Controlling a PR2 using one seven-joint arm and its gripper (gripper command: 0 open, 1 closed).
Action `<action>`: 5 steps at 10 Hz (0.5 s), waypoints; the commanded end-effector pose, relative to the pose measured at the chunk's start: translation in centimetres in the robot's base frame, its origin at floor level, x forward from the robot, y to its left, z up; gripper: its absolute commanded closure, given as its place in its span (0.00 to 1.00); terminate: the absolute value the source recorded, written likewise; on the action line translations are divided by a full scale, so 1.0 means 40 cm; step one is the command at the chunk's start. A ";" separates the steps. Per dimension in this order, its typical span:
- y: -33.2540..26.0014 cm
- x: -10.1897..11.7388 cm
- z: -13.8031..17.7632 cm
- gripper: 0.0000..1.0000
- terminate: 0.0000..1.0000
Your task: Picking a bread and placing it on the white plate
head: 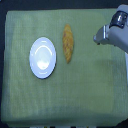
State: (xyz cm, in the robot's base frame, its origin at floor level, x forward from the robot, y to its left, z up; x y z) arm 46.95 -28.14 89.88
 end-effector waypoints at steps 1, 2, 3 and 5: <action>0.005 -0.002 -0.001 0.00 0.00; 0.023 -0.003 -0.008 0.00 0.00; 0.023 0.014 -0.006 0.00 0.00; 0.029 0.039 -0.003 0.00 0.00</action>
State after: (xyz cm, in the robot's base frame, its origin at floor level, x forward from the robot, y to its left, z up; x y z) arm 47.12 -27.93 89.83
